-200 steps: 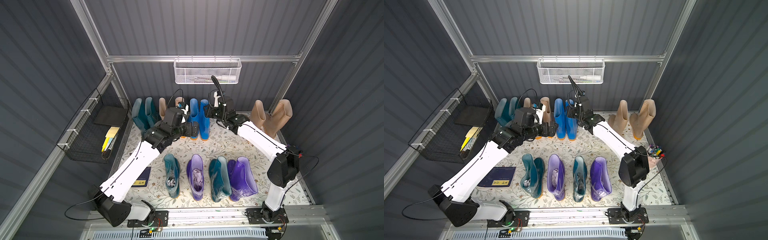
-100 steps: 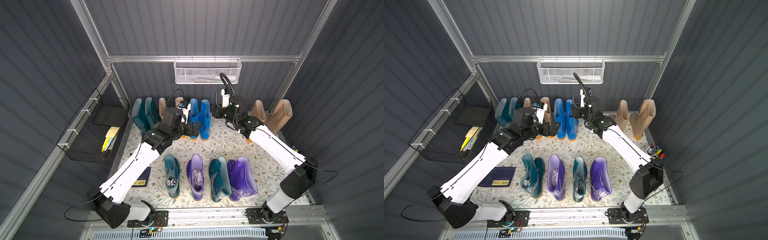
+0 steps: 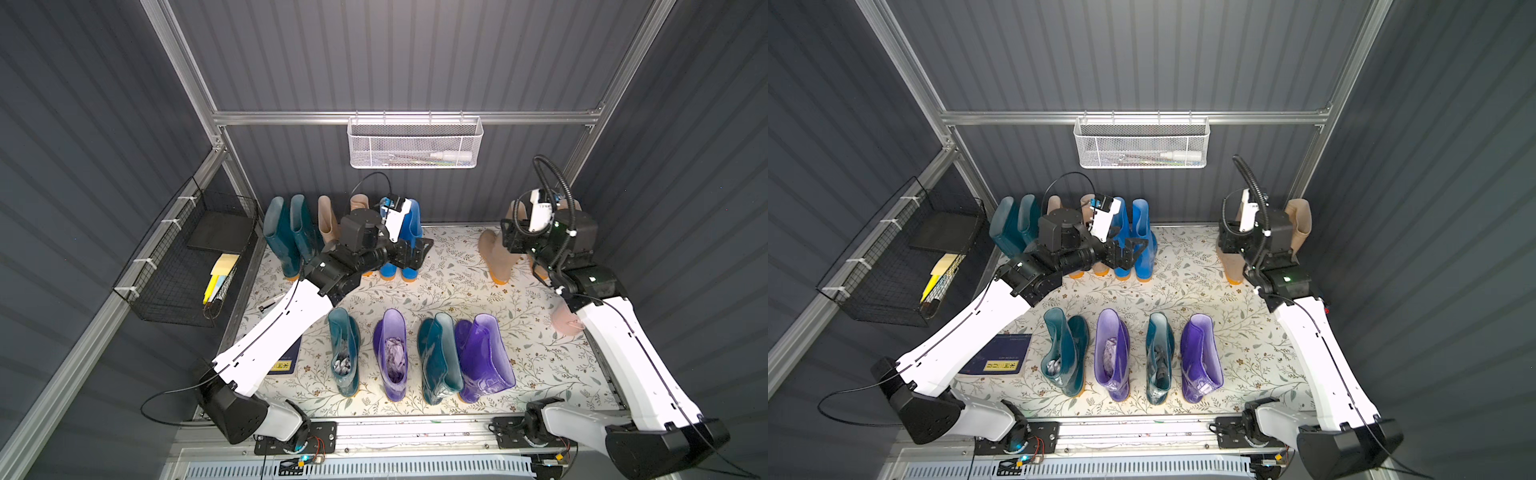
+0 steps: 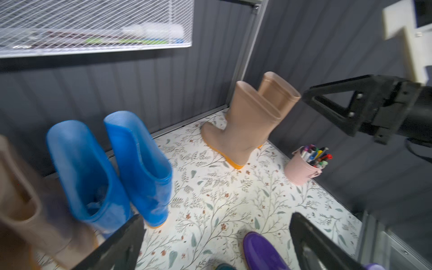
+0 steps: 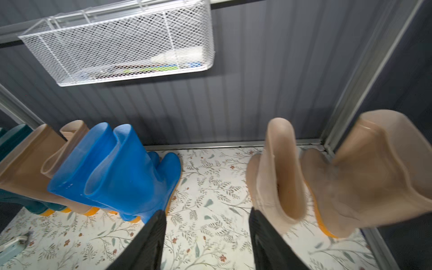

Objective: Match and arrange rain boots in pairs
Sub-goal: Move the rain boot to the center of the board.

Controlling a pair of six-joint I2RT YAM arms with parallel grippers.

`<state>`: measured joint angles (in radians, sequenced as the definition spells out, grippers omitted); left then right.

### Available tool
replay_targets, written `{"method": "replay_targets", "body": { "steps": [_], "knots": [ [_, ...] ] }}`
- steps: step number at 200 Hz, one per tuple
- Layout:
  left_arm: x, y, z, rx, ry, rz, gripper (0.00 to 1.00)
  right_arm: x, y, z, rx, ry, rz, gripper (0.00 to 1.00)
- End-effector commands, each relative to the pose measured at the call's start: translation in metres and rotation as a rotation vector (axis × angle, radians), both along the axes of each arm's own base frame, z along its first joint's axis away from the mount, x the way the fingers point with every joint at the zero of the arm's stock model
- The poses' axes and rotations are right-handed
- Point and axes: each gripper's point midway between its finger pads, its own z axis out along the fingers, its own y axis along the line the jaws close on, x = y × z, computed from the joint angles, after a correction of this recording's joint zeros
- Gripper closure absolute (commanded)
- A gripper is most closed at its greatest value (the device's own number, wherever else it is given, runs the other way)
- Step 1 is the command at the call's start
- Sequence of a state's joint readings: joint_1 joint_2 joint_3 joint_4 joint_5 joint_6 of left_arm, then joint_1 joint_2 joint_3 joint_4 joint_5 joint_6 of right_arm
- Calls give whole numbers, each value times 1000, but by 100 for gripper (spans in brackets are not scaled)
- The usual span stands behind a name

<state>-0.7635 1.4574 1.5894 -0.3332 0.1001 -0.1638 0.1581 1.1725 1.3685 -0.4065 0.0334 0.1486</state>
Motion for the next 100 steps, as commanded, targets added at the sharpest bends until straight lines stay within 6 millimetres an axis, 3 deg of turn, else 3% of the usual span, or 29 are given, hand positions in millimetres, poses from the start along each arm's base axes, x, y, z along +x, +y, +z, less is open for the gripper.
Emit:
{"method": "replay_targets", "body": {
  "steps": [1,52,74,100],
  "knots": [
    [-24,-33,13,-18,-52,-119,2,1,-15,-12,-33,82,5,38],
    [-78,-75,-11,58,-66,-223,2,36,-37,-30,-98,154,-58,31],
    [-98,-78,-15,57,-68,-247,2,46,-44,-39,-116,173,-81,27],
    [-106,-70,-23,60,-55,-216,2,56,-53,-53,-138,207,-106,25]
  ]
}}
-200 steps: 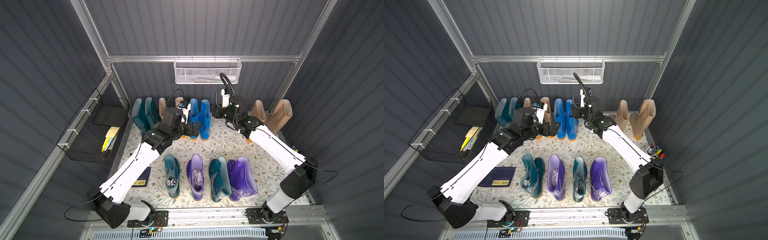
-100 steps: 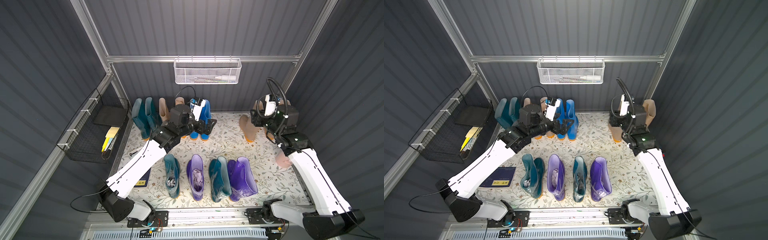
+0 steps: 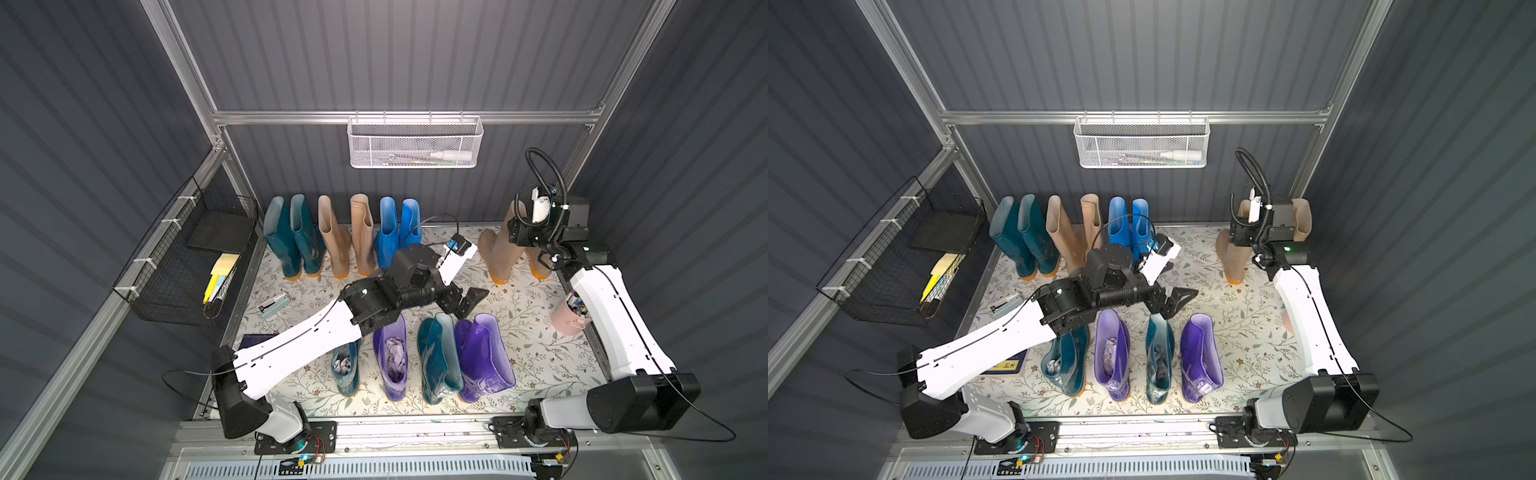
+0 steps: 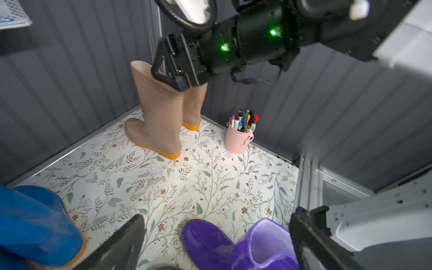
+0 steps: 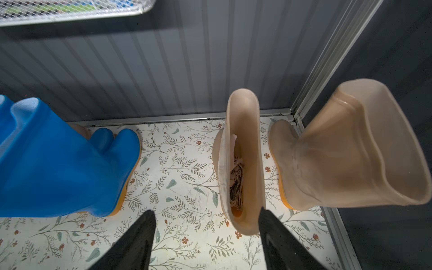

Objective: Match and arrange rain boots in pairs
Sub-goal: Move the rain boot to the center of the board.

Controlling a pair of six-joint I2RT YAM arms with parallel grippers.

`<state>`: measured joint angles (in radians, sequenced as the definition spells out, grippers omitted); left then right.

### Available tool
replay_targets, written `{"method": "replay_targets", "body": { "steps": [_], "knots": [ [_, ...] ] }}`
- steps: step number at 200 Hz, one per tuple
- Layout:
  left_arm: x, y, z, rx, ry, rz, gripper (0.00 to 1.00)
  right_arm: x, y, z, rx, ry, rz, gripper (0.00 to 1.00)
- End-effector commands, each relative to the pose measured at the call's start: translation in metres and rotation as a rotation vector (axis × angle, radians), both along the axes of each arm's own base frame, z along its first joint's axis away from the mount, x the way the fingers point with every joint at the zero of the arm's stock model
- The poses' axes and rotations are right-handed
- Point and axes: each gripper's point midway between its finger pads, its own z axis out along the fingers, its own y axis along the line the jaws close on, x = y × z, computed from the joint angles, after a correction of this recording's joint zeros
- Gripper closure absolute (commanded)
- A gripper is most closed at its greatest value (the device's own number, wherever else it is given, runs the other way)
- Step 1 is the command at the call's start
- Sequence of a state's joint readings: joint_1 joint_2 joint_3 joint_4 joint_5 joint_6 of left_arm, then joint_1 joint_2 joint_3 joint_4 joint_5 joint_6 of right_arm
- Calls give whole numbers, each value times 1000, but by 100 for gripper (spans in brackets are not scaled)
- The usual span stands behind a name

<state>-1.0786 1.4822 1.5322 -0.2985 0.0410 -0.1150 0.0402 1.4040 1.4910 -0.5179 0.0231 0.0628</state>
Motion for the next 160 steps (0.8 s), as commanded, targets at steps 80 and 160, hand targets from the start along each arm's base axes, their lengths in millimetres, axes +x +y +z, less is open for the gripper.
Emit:
{"method": "replay_targets", "body": {
  "steps": [80,160],
  "knots": [
    [-14,70,3,-21,-37,158,3,34,-26,-24,-36,48,-46,24],
    [-19,92,0,-4,-14,194,3,67,-25,-50,-22,112,-35,42]
  ]
}}
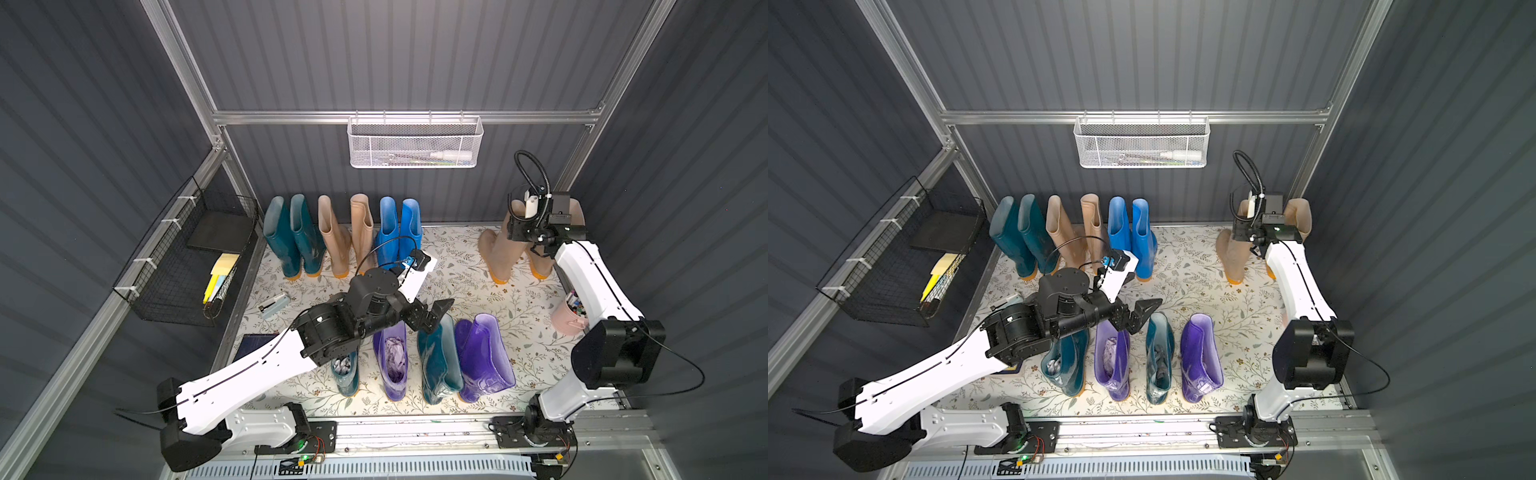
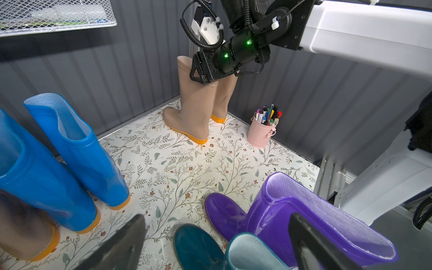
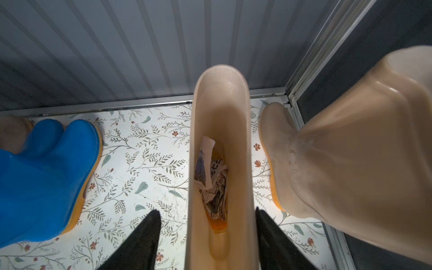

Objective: Match and arrange rain boots in pairs
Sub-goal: Move the rain boot to the center of the board.

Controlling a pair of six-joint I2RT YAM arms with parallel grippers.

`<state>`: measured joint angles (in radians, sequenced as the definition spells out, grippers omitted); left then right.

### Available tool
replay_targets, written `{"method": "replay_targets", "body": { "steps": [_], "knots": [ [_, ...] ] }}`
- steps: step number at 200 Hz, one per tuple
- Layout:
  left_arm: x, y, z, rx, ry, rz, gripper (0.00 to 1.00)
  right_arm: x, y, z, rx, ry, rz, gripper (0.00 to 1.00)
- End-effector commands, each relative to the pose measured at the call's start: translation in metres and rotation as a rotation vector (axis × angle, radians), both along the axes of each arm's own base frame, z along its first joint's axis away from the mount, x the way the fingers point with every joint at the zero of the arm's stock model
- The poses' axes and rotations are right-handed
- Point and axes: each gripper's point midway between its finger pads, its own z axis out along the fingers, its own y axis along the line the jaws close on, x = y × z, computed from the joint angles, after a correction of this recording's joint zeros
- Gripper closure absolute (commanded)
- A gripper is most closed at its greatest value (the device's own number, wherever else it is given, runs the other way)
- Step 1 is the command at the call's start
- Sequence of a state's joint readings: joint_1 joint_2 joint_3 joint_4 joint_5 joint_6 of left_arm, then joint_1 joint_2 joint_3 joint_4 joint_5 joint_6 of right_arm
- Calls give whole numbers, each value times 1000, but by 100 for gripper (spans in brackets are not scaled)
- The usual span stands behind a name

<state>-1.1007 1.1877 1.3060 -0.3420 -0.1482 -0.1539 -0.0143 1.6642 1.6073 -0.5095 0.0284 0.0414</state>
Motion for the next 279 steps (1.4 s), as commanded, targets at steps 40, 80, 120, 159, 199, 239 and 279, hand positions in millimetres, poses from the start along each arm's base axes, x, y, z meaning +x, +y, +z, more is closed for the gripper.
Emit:
{"method": "replay_targets", "body": {
  "steps": [40,80,120,159,199,239,279],
  "knots": [
    [-3,13,-6,14,19,28,3,13,3,2,12,1,32,53],
    [-2,10,-10,25,25,27,3,14,5,-1,4,13,47,71],
    [-3,12,-10,27,27,29,3,15,11,2,27,10,76,92],
    [-4,14,-7,16,30,31,3,19,20,6,65,0,107,100],
    [-1,19,-7,20,32,59,3,23,30,8,81,-6,132,100],
    [1,23,-2,10,13,80,3,25,44,16,94,-25,158,100],
    [7,25,-3,20,10,114,4,31,68,29,97,-53,192,100]
  ]
}}
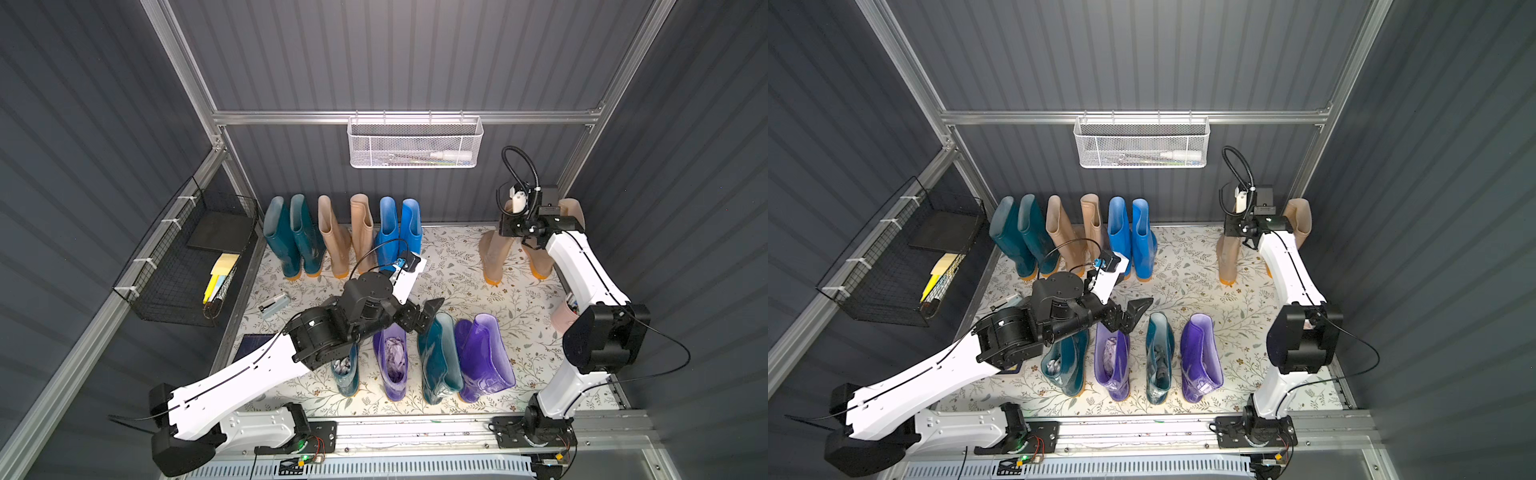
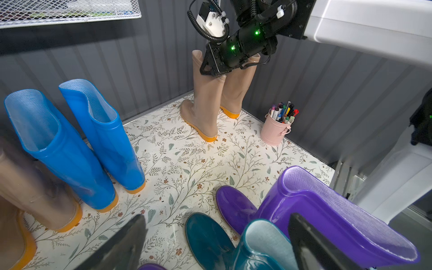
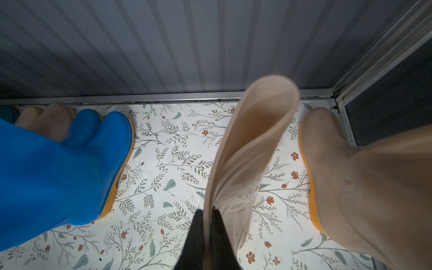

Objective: Match and arrange rain boots in pairs
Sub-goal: Move the rain boot to the center of the board.

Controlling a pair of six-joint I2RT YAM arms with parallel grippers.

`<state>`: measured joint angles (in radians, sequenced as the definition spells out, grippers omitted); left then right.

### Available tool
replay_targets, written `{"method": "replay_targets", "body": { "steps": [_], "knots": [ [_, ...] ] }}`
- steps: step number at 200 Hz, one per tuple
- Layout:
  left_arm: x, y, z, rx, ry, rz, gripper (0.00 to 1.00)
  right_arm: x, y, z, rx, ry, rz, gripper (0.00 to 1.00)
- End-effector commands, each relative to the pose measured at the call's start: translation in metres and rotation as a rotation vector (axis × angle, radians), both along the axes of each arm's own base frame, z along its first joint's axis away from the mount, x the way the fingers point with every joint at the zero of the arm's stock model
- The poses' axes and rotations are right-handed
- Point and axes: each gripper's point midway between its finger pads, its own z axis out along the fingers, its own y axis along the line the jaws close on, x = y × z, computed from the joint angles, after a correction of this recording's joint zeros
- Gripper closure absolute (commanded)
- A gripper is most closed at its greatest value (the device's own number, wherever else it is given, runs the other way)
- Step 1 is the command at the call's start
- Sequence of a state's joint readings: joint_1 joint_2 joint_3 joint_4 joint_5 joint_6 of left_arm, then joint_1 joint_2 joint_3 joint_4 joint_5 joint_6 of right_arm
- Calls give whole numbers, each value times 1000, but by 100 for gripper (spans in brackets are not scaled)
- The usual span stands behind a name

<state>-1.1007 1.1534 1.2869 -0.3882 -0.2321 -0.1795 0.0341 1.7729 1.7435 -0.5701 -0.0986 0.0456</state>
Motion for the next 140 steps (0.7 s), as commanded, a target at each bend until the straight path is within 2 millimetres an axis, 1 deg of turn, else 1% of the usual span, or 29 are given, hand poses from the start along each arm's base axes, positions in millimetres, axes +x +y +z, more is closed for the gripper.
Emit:
{"method": "replay_targets", "body": {
  "steps": [1,28,60,99,115,140],
  "knots": [
    [0,6,4,-5,-1,27,4,11,22,33,22,-89,44,100],
    [1,8,5,-4,-3,33,3,18,43,36,21,-97,74,100],
    [-1,18,10,-17,-12,50,3,29,71,37,33,-103,110,100],
    [-3,28,6,-22,-9,69,3,39,118,36,28,-98,181,100],
    [-4,31,5,-27,-8,73,3,38,140,34,28,-98,215,100],
    [-5,36,5,-32,-11,80,3,34,168,32,45,-97,262,100]
  ]
}}
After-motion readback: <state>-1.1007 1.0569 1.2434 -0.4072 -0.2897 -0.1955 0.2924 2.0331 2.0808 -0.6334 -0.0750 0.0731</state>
